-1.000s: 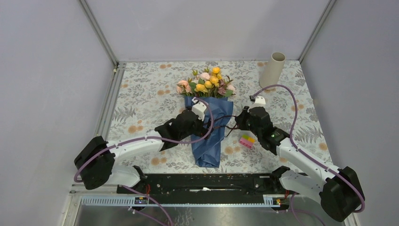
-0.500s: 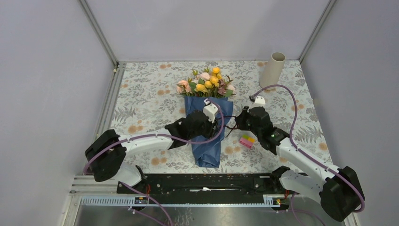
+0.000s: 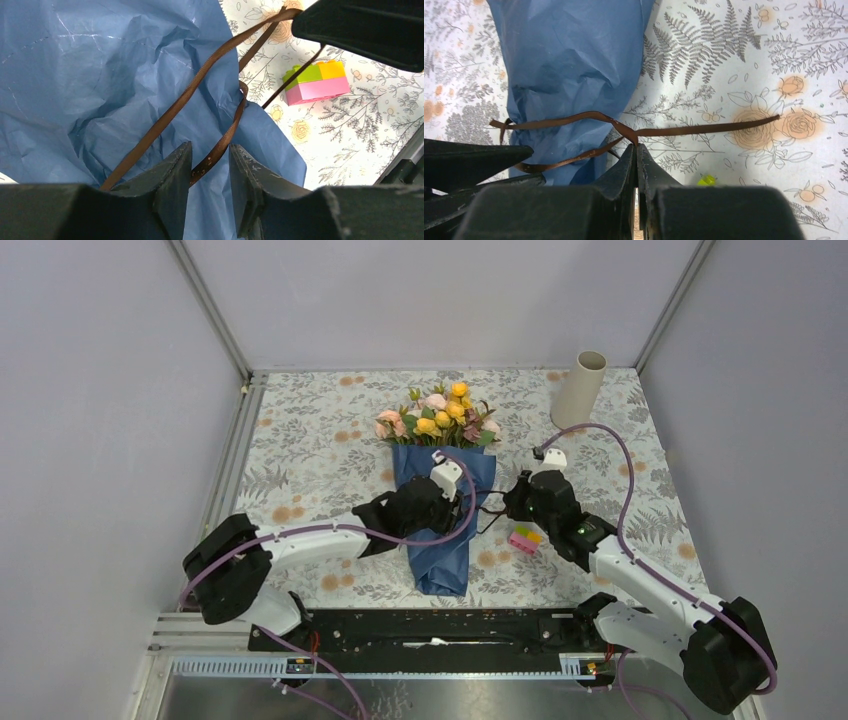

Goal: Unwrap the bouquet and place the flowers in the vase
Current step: Untie the ribbon from the wrapping paper.

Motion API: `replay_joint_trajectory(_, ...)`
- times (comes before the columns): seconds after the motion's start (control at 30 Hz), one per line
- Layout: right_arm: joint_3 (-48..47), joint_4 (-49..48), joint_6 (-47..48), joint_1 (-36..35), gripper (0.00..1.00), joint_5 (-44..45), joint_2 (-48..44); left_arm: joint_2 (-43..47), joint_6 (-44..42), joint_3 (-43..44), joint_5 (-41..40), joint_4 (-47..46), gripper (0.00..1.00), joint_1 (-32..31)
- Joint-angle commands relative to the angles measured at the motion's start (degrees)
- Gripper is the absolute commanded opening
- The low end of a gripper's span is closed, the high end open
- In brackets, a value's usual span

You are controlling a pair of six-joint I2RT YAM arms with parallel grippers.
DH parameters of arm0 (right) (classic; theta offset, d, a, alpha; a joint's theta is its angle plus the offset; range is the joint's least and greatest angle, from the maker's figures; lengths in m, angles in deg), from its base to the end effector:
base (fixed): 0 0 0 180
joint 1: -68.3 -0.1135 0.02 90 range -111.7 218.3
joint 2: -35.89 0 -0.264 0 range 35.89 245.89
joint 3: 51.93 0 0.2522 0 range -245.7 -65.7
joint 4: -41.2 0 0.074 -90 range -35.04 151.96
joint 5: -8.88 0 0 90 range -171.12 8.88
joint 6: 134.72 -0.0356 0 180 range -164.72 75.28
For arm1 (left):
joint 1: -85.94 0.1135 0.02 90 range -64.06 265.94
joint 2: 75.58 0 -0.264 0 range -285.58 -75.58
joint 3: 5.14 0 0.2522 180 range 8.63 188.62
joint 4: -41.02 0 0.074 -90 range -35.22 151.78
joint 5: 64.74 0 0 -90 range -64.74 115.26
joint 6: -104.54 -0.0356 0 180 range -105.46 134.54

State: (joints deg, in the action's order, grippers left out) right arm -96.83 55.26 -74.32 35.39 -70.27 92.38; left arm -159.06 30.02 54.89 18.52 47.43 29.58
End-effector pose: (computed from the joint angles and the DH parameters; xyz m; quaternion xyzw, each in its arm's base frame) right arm 0.1879 0.1137 0.2358 0.0260 0.8437 0.2066 0.4947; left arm 0.1787 -0.2610 0.2210 0.2741 0.8198 -0.2522 0.4349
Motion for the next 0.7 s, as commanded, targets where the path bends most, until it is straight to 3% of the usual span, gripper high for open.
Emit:
replay_joint_trajectory(0.0, -1.95, 3.12, 0.18, 0.03, 0.05, 0.9, -0.78, -2.14, 0.51, 2.26, -2.72, -3.59, 0.35, -0.07)
replay_joint_trajectory(0.13, -2.14, 3.98, 0.36, 0.04, 0.05, 1.05, -0.99, -2.76, 1.57, 3.11, -4.02, -4.05, 0.03, -0.09)
replay_joint_trajectory(0.17, -1.86, 3.95, 0.22, 0.04, 0.05, 1.65, -1.19, -2.37, 2.51, 2.6, -4.63, -4.46, 0.0, -0.09)
replay_joint_trajectory(0.47, 1.05, 3.83, -4.39, 0.07, 0.05, 13.92, -1.99, 6.27, 10.07, -3.53, -15.33, -0.96, 0.0, 1.36)
replay_joint_trajectory(0.67, 0.25, 3.44, -6.32, 0.07, 0.06, 15.31, 0.02, 12.56, 18.64, -9.59, -17.98, 2.03, 0.0, 7.71)
